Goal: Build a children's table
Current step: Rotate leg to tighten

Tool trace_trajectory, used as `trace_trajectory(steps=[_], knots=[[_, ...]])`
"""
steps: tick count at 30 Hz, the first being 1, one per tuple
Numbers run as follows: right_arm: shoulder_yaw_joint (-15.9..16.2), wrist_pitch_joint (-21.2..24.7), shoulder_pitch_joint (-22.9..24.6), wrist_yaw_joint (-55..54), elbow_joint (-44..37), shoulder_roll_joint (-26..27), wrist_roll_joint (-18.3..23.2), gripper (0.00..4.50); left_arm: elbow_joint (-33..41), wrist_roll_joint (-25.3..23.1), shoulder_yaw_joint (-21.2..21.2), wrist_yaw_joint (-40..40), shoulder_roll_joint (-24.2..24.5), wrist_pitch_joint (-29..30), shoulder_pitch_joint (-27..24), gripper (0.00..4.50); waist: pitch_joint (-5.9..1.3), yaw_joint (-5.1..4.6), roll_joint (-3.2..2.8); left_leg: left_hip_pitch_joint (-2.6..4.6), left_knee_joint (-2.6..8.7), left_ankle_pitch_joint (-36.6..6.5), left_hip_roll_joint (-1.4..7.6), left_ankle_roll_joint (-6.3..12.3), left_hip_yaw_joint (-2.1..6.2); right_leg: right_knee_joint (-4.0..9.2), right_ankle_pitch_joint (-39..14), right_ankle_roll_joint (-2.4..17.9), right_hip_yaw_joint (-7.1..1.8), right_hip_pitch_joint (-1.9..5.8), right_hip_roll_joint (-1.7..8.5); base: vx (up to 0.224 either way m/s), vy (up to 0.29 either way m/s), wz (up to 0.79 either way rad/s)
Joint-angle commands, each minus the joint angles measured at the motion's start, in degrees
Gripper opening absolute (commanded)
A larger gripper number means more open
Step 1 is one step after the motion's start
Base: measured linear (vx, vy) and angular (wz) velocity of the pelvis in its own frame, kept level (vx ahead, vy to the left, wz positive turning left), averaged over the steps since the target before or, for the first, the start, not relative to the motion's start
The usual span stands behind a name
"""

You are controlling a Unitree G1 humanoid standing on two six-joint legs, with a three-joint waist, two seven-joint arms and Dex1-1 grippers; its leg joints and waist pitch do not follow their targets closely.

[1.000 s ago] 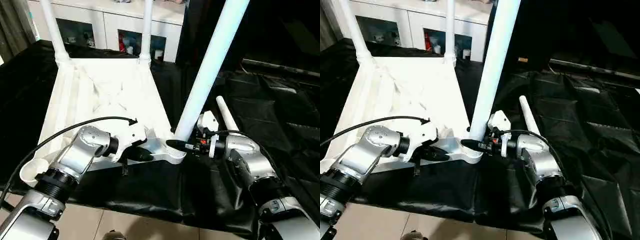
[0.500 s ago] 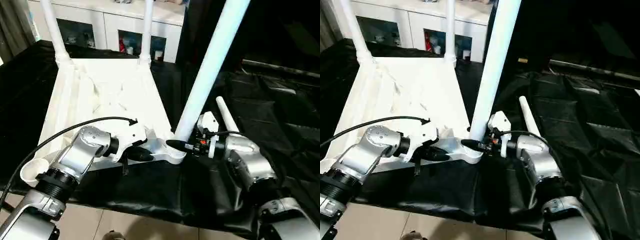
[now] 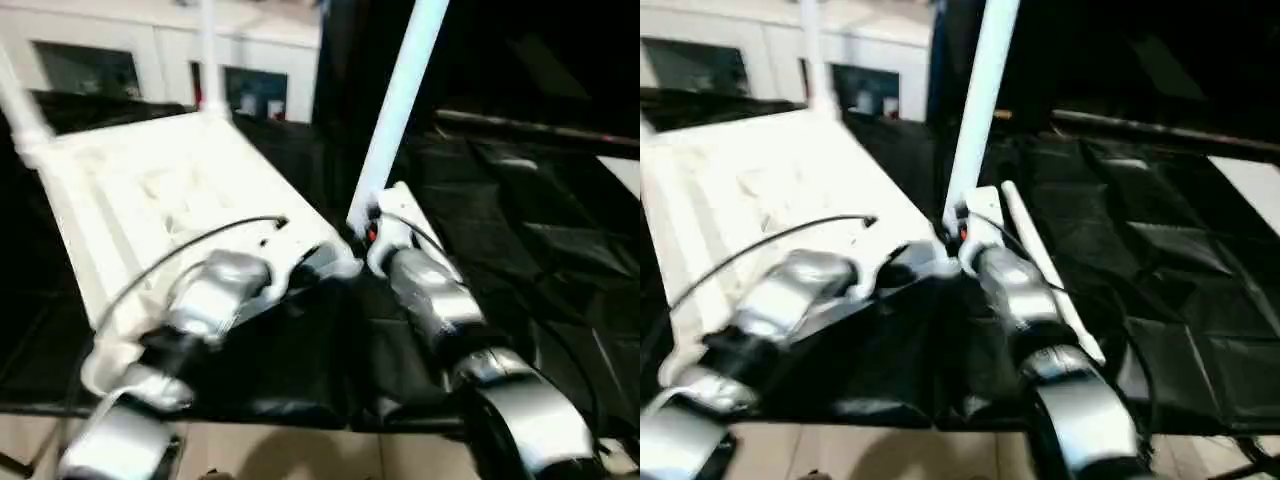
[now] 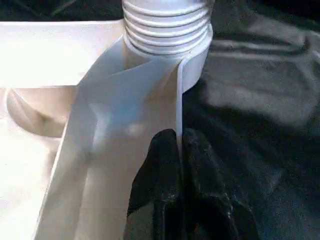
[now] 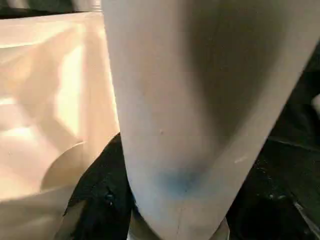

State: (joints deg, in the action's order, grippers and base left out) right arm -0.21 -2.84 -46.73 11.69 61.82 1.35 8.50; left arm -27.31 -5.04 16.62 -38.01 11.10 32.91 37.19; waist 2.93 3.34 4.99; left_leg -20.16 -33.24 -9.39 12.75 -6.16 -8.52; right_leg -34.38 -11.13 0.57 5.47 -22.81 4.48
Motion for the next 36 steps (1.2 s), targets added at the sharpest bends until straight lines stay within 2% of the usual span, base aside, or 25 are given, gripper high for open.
trace_trajectory(steps=[1, 2, 6, 7, 9, 12, 14, 18, 20, 21, 23, 24, 25, 26, 28, 30, 31, 32, 35, 36], knots=[[0.25, 4.16, 2.45, -2.28, 6.06, 0.54, -1.49, 1.91, 2.34, 0.93, -1.10, 1.47, -1.55, -0.55, 2.68, 0.00, -2.93, -0.01, -1.09, 0.33, 4.76, -26.58, 0.32, -2.13, 0.24, 5.54, -27.38, 5.22, -2.11, 1.66, 3.84, 0.000, 0.000, 0.00], [0.29, 4.04, 2.28, -2.46, 6.28, 0.74, -1.68, 1.91, 2.33, 0.92, -1.15, 1.70, -1.56, -0.56, 2.69, 0.00, -3.04, 0.20, -0.78, 0.40, 4.70, -25.44, 0.32, -1.80, 0.03, 5.25, -25.62, 5.62, -2.35, 1.52, 3.81, 0.000, 0.000, 0.00], [0.32, 3.05, 1.22, -3.27, 7.65, 1.52, -2.70, 1.91, 1.34, 0.23, -1.72, 2.58, -0.74, -1.36, 2.88, 0.00, -3.12, 0.42, -0.82, 0.34, 4.73, -23.14, 0.36, -1.47, -0.41, 4.72, -21.35, 6.92, -2.77, 1.50, 3.63, 0.000, 0.000, 0.00], [0.32, 3.02, 1.20, -3.28, 7.68, 1.52, -2.72, 1.91, 1.33, 0.20, -1.72, 2.60, -0.71, -1.38, 2.89, 0.00, -3.12, 0.43, -1.07, 0.39, 4.75, -23.00, 0.38, -1.55, -0.43, 4.66, -20.96, 7.10, -2.81, 1.48, 3.65, 0.000, 0.000, 0.00], [0.04, 2.09, 0.78, -3.47, 8.20, 1.75, -2.79, 1.91, 1.06, -0.13, -1.78, 2.95, -0.29, -1.57, 2.99, 0.00, -3.21, 0.46, -0.81, 0.38, 4.68, -22.37, 0.34, -1.39, -0.61, 4.68, -21.22, 7.07, -2.82, 1.53, 3.64, 0.000, 0.000, 0.00], [-0.17, -0.24, 0.55, -0.59, 7.59, 2.15, -2.37, 1.91, 0.26, -0.22, -1.61, 2.78, 0.41, -2.52, 3.23, 0.00, -3.24, 0.52, -1.08, 0.10, 4.60, -21.54, 0.28, -1.38, -0.71, 4.65, -21.02, 6.80, -2.94, 1.53, 3.62, 0.000, 0.000, 0.00], [-0.26, -0.89, 0.44, 0.26, 7.30, 2.19, -2.22, 2.47, 0.09, -0.17, -1.43, 2.38, 0.60, -2.82, 3.32, 0.00, -3.24, 0.50, -1.11, 0.14, 4.59, -21.39, 0.30, -1.28, -0.75, 4.61, -20.91, 6.98, -2.93, 1.52, 3.55, 0.000, 0.000, 0.00], [-0.96, -2.72, -0.39, 4.00, 5.80, 1.99, -1.54, 2.81, -0.12, 0.24, -1.53, 1.22, 1.10, -3.97, 3.44, 0.00, -3.38, 0.55, -1.25, -0.14, 4.67, -19.91, 0.35, -1.14, -0.75, 4.32, -18.52, 7.81, -2.96, 1.85, 3.44, 0.000, 0.000, 0.00], [-1.45, -2.91, -0.49, 9.72, 2.92, 1.37, 0.22, 3.09, 0.33, 0.75, -1.73, 0.10, 1.65, -5.27, 3.33, 0.00, -3.47, 0.51, -1.22, -0.39, 4.67, -18.53, 0.45, -0.91, -0.75, 3.98, -16.38, 8.38, -2.96, 2.16, 3.40, 0.000, 0.000, 0.00], [-1.44, -2.88, -0.45, 11.33, 2.02, 1.08, 0.65, 3.09, 0.37, 0.79, -1.73, -0.12, 1.82, -5.88, 3.32, 0.00, -3.56, 0.55, -1.27, -0.32, 4.55, -17.41, 0.52, -0.38, -0.90, 3.78, -13.95, 9.11, -3.07, 2.13, 3.33, 0.000, 0.000, 0.00], [-1.63, -2.16, 0.04, 15.44, -0.70, -0.03, 2.02, 3.38, 0.71, 1.27, -1.73, -1.43, 2.32, -6.36, 3.17, 0.00, -3.86, 0.72, -1.18, -0.59, 4.28, -13.67, 0.51, 0.66, -1.07, 3.23, -9.10, 10.48, -3.13, 2.58, 3.38, 0.000, 0.000, 0.00], [-0.57, -0.72, 1.48, 19.94, -4.89, -2.13, 2.61, 3.48, 1.34, 1.96, -1.84, -3.02, 2.93, -6.76, 2.74, 0.00, -3.92, 0.70, -1.24, -0.71, 4.23, -12.44, 0.50, 0.77, -1.09, 3.02, -7.57, 10.99, -3.13, 2.63, 3.35, 0.000, 0.000, 0.00], [-0.36, -0.50, 1.73, 20.69, -5.57, -2.47, 2.68, 3.48, 1.43, 2.06, -1.81, -3.34, 3.06, -6.92, 2.67, 0.00, -3.89, 0.88, -1.20, -0.67, 4.16, -11.28, 0.40, 1.20, -1.14, 3.03, -6.04, 11.06, -3.03, 2.86, 3.09, 0.000, 0.000, 0.00], [0.42, 0.22, 2.71, 23.27, -7.84, -3.73, 2.87, 3.60, 1.78, 2.45, -1.58, -4.90, 3.61, -7.88, 2.33, 0.00, -3.91, 0.93, -1.22, -0.73, 3.97, -9.05, 0.44, 2.29, -1.30, 2.65, -2.41, 12.36, -3.06, 2.81, 3.09, 0.000, 0.000, 0.00], [1.80, 1.79, 4.52, 27.78, -11.53, -6.15, 2.87, 3.81, 2.41, 2.95, -1.23, -7.11, 4.70, -8.18, 1.74, 0.00, -4.00, 1.09, -1.24, -0.64, 3.83, -8.04, 0.49, 2.69, -1.35, 2.47, -1.02, 12.96, -3.09, 2.94, 3.12, 0.000, 0.000, 0.00], [3.97, 3.00, 6.62, 32.50, -15.12, -8.90, 2.34, 3.89, 3.08, 3.79, -0.78, -10.35, 5.93, -10.57, 1.03, 0.00, -3.84, 1.63, -1.25, -0.57, 3.78, -8.19, 0.46, 3.09, -1.47, 2.60, -1.63, 13.36, -3.08, 2.91, 3.19, 0.000, 0.000, 0.00], [5.32, 3.40, 8.29, 35.83, -17.42, -10.94, 1.75, 3.89, 4.05, 4.64, -0.19, -13.62, 7.21, -12.47, 0.24, 0.00, -3.77, 1.72, -1.26, -0.55, 3.86, -8.77, 0.50, 2.95, -1.50, 2.74, -2.72, 13.16, -3.10, 2.88, 3.21, 0.000, 0.000, 0.00], [6.34, 4.08, 9.82, 39.11, -19.47, -12.89, 1.22, 3.89, 5.27, 5.93, 0.53, -18.11, 8.66, -15.06, -0.70, 0.00, -3.64, 2.22, -1.03, -0.52, 3.97, -9.89, 0.60, 2.54, -1.44, 3.05, -5.68, 12.31, -3.10, 2.95, 3.41, 0.000, 0.000, 0.00], [7.46, 4.78, 11.68, 42.24, -21.75, -15.39, 0.31, 3.89, 9.00, 9.37, 1.35, -26.92, 11.31, -16.16, -2.71, 0.00, -3.44, 2.40, -1.14, -0.15, 4.10, -11.69, 0.77, 1.47, -1.58, 3.29, -9.68, 11.97, -3.23, 2.41, 3.49, 0.000, 0.000, 0.00], [7.68, 4.91, 12.03, 42.79, -22.20, -15.81, 0.20, 3.89, 9.76, 9.86, 1.62, -28.51, 11.94, -15.93, -3.05, 0.00, -3.42, 2.57, -1.16, -0.14, 4.16, -11.81, 0.82, 1.23, -1.56, 3.26, -10.08, 11.86, -3.21, 2.44, 3.50, 0.000, 0.000, 0.00]])
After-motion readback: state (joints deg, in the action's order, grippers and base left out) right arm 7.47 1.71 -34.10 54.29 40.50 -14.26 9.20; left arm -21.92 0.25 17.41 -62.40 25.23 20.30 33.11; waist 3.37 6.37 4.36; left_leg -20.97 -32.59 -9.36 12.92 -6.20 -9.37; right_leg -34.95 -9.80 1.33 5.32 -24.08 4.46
